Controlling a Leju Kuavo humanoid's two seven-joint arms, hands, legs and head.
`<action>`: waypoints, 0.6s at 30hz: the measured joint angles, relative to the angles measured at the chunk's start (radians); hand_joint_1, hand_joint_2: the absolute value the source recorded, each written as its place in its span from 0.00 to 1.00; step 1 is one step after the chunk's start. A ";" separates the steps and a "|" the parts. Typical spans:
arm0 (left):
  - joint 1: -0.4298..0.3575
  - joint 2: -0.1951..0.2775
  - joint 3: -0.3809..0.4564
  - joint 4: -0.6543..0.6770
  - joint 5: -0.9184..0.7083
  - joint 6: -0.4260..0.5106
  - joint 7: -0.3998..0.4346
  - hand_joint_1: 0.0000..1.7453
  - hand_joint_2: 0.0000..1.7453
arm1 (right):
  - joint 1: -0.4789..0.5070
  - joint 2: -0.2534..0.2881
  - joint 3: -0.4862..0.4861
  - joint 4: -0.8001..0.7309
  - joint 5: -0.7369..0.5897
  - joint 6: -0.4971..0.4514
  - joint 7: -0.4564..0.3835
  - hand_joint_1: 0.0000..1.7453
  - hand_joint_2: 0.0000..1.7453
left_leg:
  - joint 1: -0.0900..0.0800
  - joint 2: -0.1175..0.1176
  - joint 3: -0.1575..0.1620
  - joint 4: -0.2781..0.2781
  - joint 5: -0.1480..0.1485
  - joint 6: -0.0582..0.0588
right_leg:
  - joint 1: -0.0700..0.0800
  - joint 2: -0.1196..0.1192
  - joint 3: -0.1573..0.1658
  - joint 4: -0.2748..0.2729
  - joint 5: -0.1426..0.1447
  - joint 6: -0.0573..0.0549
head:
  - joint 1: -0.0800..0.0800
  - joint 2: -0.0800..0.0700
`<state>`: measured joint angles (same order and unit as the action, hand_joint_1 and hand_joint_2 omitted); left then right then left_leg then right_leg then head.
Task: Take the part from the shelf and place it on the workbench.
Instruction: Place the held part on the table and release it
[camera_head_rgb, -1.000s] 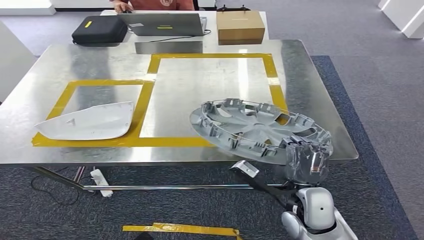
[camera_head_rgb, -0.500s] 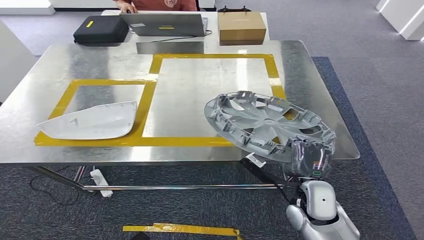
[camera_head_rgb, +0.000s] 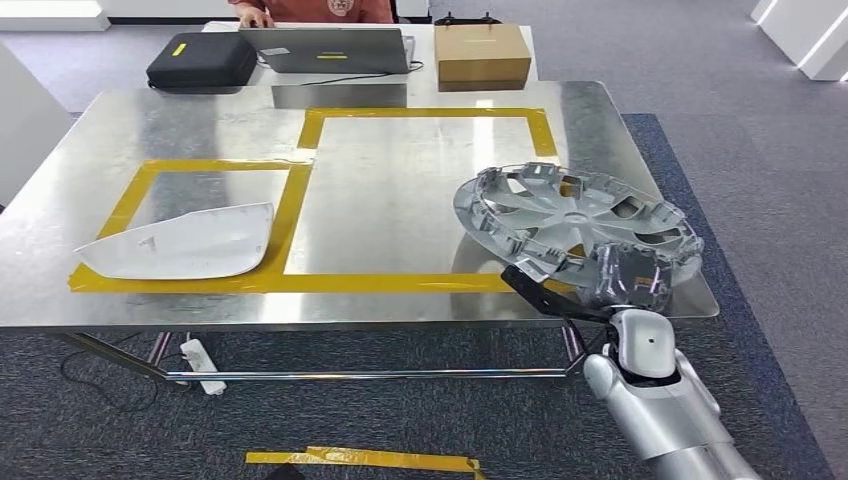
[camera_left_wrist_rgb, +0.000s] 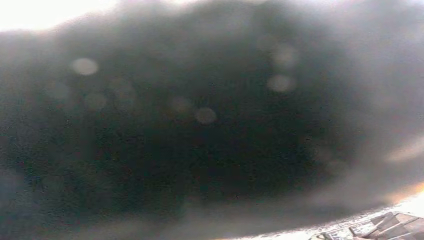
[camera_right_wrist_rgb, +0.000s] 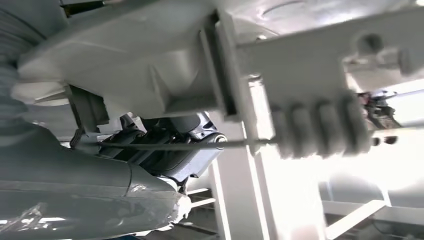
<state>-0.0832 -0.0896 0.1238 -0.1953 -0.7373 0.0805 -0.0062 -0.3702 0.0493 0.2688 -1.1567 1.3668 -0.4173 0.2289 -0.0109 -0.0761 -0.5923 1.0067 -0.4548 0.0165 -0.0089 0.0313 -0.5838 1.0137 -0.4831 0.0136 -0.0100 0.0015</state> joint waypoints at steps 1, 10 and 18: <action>-0.001 -0.001 0.000 0.000 -0.003 -0.003 0.002 0.00 0.00 | -0.020 0.004 0.008 0.017 0.001 -0.001 -0.005 1.00 1.00 | 0.000 0.000 0.000 0.000 0.000 0.000 | 0.000 0.000 0.000 0.000 0.000 0.000 | 0.000 0.000; -0.012 -0.009 -0.011 0.000 -0.033 -0.027 0.021 0.00 0.00 | -0.166 0.054 0.128 0.153 0.012 -0.033 -0.103 1.00 1.00 | 0.000 0.001 0.000 0.000 0.001 0.000 | 0.000 0.001 -0.001 0.000 0.000 0.000 | 0.000 0.000; -0.020 -0.011 -0.030 0.000 -0.053 -0.036 0.021 0.00 0.00 | -0.248 0.095 0.269 0.194 0.040 -0.038 -0.132 1.00 1.00 | 0.000 0.001 -0.002 0.000 0.001 0.000 | 0.000 0.001 -0.003 0.000 0.000 0.000 | 0.000 0.000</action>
<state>-0.1033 -0.1008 0.0937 -0.1953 -0.7905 0.0443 0.0152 -0.6181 0.1445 0.5374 -0.9625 1.4073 -0.4549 0.0966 -0.0107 -0.0752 -0.5943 1.0067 -0.4542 0.0162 -0.0089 0.0327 -0.5864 1.0140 -0.4831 0.0132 -0.0101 0.0015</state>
